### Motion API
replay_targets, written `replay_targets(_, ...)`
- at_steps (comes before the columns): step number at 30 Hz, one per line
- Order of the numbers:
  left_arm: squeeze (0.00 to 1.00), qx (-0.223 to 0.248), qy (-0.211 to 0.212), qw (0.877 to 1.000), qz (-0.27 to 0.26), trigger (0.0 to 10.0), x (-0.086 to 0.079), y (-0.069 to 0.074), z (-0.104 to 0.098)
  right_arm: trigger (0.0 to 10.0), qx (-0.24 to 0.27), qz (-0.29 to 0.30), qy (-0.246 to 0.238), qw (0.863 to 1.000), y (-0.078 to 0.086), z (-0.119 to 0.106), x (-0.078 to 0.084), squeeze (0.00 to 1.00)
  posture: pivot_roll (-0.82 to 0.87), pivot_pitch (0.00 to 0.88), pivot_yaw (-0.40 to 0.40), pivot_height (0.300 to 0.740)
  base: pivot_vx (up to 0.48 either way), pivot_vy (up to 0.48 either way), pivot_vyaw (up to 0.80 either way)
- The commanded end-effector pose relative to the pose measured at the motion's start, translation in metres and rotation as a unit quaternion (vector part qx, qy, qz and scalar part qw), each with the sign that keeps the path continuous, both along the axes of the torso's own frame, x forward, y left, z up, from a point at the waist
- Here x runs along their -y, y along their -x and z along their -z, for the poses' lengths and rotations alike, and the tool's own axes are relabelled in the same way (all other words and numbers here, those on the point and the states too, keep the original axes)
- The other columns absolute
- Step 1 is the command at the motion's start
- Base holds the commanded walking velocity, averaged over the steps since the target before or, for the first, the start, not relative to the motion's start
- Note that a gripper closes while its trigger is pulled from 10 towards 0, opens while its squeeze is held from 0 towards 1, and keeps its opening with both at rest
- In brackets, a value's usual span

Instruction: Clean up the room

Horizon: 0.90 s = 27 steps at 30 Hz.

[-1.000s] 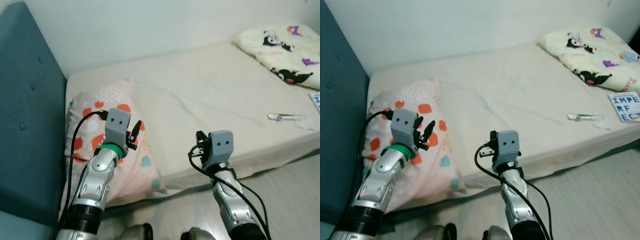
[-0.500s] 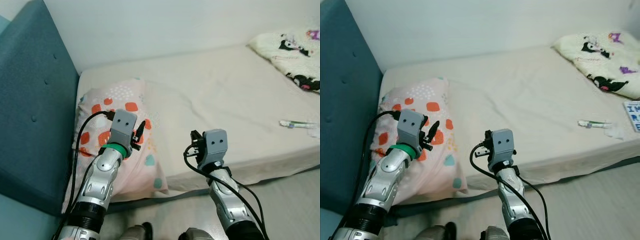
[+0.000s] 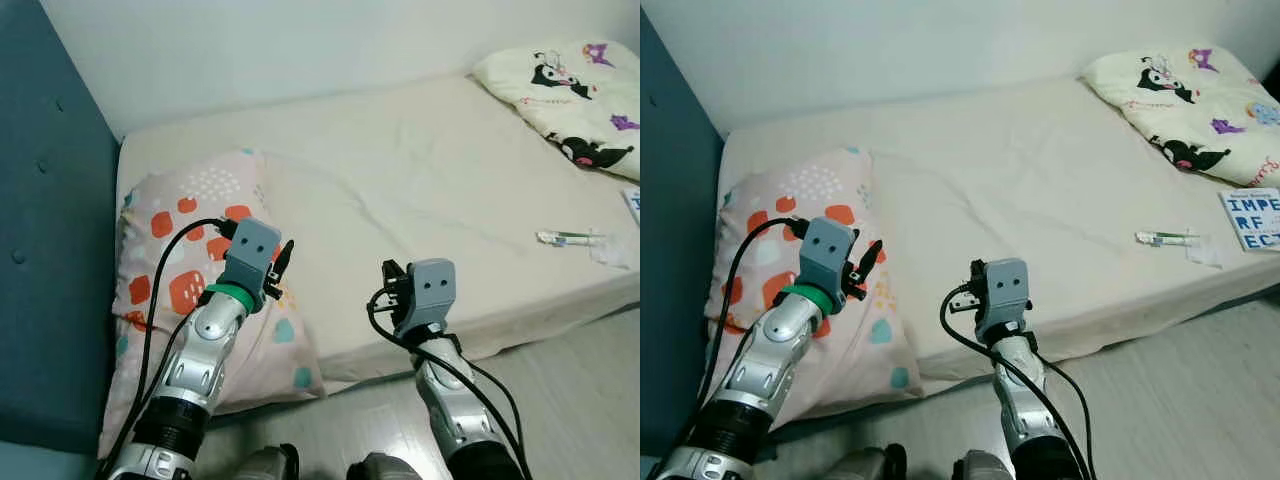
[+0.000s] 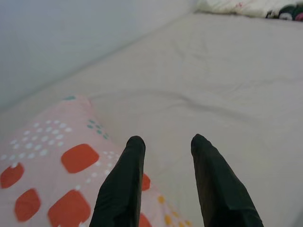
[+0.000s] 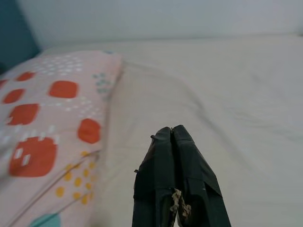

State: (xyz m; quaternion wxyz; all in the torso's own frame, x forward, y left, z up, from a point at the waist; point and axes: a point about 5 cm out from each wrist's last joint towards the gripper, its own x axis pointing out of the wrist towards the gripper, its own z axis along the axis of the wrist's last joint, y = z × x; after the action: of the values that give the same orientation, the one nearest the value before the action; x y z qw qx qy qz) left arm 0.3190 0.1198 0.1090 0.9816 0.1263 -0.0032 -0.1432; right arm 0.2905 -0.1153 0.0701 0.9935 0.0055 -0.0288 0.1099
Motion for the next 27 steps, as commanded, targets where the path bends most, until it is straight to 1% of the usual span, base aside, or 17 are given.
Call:
replay_targets(1, 0.00, -0.002, 0.002, 1.000, 0.006, 10.0, 0.0043, 0.0013, 0.0032, 10.0, -0.010, 0.010, -0.001, 1.000, 0.0028, 0.0059, 0.0065, 0.00, -0.05, 0.026, 0.073, 0.740, 0.270, -0.394, 0.00)
replay_targets(8, 0.00, -0.005, 0.003, 1.000, 0.000, 10.0, 0.0025, 0.0006, 0.0043, 10.0, -0.011, 0.010, 0.000, 1.000, 0.0027, 0.0062, 0.0066, 0.00, -0.05, 0.024, 0.072, 0.740, 0.282, -0.371, 0.00)
replay_targets(16, 0.00, -0.003, 0.001, 1.000, 0.000, 10.0, 0.0021, -0.0004, 0.0049, 10.0, -0.012, 0.006, 0.004, 1.000, 0.0027, 0.0068, 0.0063, 0.00, -0.05, 0.026, 0.073, 0.740, 0.000, -0.343, 0.00)
replay_targets(17, 0.00, -0.003, 0.002, 1.000, 0.000, 10.0, 0.0020, -0.0005, 0.0049, 10.0, -0.018, 0.006, 0.019, 1.000, 0.0026, 0.0088, 0.0061, 0.00, -0.05, 0.026, 0.073, 0.740, 0.000, -0.322, 0.00)
replay_targets(19, 0.00, -0.005, 0.008, 1.000, 0.001, 10.0, 0.0024, -0.0004, 0.0050, 10.0, -0.019, 0.003, 0.023, 1.000, 0.0033, 0.0100, 0.0051, 0.00, -0.05, 0.027, 0.072, 0.740, 0.000, 0.000, 0.00)
replay_targets(20, 0.00, -0.008, 0.012, 1.000, 0.001, 10.0, 0.0025, -0.0003, 0.0054, 10.0, -0.019, 0.005, 0.003, 1.000, 0.0039, 0.0093, 0.0051, 0.00, -0.05, 0.027, 0.072, 0.740, 0.000, 0.000, 0.00)
replay_targets(21, 0.00, -0.009, 0.013, 1.000, 0.001, 10.0, 0.0025, -0.0002, 0.0057, 10.0, -0.020, 0.006, -0.006, 1.000, 0.0040, 0.0090, 0.0054, 0.00, -0.05, 0.027, 0.072, 0.740, 0.000, 0.000, 0.00)
replay_targets(27, 0.00, -0.011, 0.020, 1.000, 0.002, 10.0, 0.0025, -0.0003, 0.0058, 10.0, -0.019, 0.007, 0.000, 1.000, 0.0034, 0.0087, 0.0069, 0.00, -0.05, 0.027, 0.072, 0.740, 0.000, 0.000, 0.00)
